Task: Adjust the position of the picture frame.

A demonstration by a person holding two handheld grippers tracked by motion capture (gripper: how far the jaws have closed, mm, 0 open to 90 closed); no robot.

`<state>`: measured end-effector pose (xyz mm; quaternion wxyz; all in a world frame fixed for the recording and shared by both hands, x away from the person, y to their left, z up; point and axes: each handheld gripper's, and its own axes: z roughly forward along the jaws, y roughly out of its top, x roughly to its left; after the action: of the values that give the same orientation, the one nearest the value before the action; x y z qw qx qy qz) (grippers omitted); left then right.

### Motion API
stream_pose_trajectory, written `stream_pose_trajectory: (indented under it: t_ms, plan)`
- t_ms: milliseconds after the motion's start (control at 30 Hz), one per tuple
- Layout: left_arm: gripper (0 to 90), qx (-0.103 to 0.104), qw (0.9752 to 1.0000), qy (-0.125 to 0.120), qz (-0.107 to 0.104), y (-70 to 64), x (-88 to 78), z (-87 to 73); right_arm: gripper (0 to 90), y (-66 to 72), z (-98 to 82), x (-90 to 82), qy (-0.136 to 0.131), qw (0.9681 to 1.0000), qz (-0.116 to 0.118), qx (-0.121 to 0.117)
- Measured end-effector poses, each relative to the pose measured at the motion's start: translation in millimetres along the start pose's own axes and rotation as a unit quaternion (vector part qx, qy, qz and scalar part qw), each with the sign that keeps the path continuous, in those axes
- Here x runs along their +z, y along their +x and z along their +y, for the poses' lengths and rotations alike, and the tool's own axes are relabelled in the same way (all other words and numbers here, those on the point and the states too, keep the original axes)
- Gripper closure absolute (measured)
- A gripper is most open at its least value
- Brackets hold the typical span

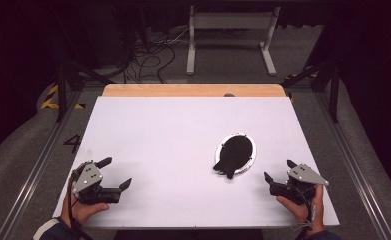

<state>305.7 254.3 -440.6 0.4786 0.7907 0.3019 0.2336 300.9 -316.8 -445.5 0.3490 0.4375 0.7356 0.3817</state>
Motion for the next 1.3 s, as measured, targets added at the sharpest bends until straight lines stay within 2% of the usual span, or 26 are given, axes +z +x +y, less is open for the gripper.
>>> stream_pose_trajectory:
  t_ms: [33, 133, 200, 333, 400, 467, 533, 567, 633, 767, 800, 833, 933, 1000, 1067, 1133, 1167, 1200, 1233, 1300]
  plan:
    - [8.2, 0.011, 0.9998, 0.015, 0.003, -2.2, 0.9, -2.6, 13.6, -0.1, 0.6, -0.3, -0.002, 1.0, 0.001, 0.0]
    - [8.4, 0.011, 0.9996, 0.025, -0.007, -1.4, 4.3, -5.1, 14.2, -0.6, 1.1, 1.0, 0.0, 1.0, -0.002, -0.001]
    - [9.4, 0.01, 0.9992, 0.035, -0.015, -0.9, 7.6, -7.0, 19.8, -2.5, 1.6, 3.0, -0.001, 1.0, 0.008, 0.001]
    - [11.4, 0.013, 0.9986, 0.049, -0.014, -0.2, 12.0, -10.9, 25.8, -8.5, 6.8, 14.0, 0.005, 0.9999, 0.013, 0.008]
    - [12.3, 0.007, 0.9984, 0.054, -0.017, 0.1, 13.1, -14.0, 34.5, -12.3, 10.2, 23.4, 0.017, 0.9997, 0.015, 0.013]
    - [13.7, 0.003, 0.9982, 0.058, -0.014, -0.6, 13.4, -15.7, 47.8, -16.9, 13.0, 34.9, 0.034, 0.9988, 0.022, 0.027]
    - [15.8, 0.001, 0.9984, 0.054, -0.019, -0.8, 13.1, -15.4, 60.9, -23.1, 14.0, 46.9, 0.045, 0.9967, 0.044, 0.051]
    - [17.8, 0.001, 0.9984, 0.054, -0.019, -0.8, 13.1, -15.4, 60.9, -23.1, 14.0, 46.9, 0.045, 0.9967, 0.044, 0.051]
    - [20.7, 0.004, 0.9985, 0.049, -0.023, -2.5, 12.3, -13.5, 71.6, -28.0, 17.4, 64.1, 0.08, 0.9937, 0.058, 0.054]
    - [32.3, 0.013, 0.998, 0.056, -0.025, -4.6, 14.3, -12.2, 80.4, -27.8, 25.3, 81.6, 0.101, 0.9922, 0.059, 0.043]
    - [32.3, 0.015, 0.9979, 0.057, -0.028, -5.5, 15.1, -12.3, 80.4, -27.8, 25.3, 81.6, 0.101, 0.9922, 0.059, 0.043]
    - [39.8, 0.012, 0.9973, 0.064, -0.034, -4.4, 16.2, -11.9, 84.9, -27.5, 30.0, 89.6, 0.1, 0.9928, 0.051, 0.043]
    - [49.9, 0.006, 0.9969, 0.066, -0.042, -1.2, 17.2, -11.6, 87.5, -28.7, 34.3, 97.4, 0.108, 0.9917, 0.047, 0.051]
    - [59.7, 0.01, 0.9966, 0.068, -0.045, 0.8, 18.7, -10.7, 88.2, -27.9, 37.3, 101.4, 0.111, 0.991, 0.052, 0.054]
    - [68.9, 0.011, 0.9961, 0.072, -0.05, 0.6, 20.2, -9.6, 90.0, -22.5, 39.5, 104.5, 0.111, 0.9912, 0.06, 0.041]
    - [73.4, 0.015, 0.9953, 0.079, -0.054, -0.2, 22.7, -8.5, 90.0, -15.7, 41.9, 104.8, 0.115, 0.9917, 0.052, 0.026]
    - [74.4, 0.015, 0.9953, 0.079, -0.054, -0.2, 22.7, -8.5, 90.0, -15.7, 41.9, 104.8, 0.115, 0.9917, 0.052, 0.026]
    - [74.4, 0.018, 0.9951, 0.081, -0.054, -0.4, 23.5, -7.8, 90.0, -15.1, 41.6, 104.7, 0.113, 0.9912, 0.061, 0.03]
    - [73.3, 0.016, 0.995, 0.085, -0.05, -0.3, 24.2, -7.4, 90.0, -13.0, 41.3, 104.4, 0.111, 0.9898, 0.081, 0.037]
    - [73.0, 0.015, 0.9951, 0.084, -0.049, 0.5, 24.5, -7.6, 90.0, -10.0, 42.4, 104.3, 0.114, 0.9902, 0.075, 0.028]
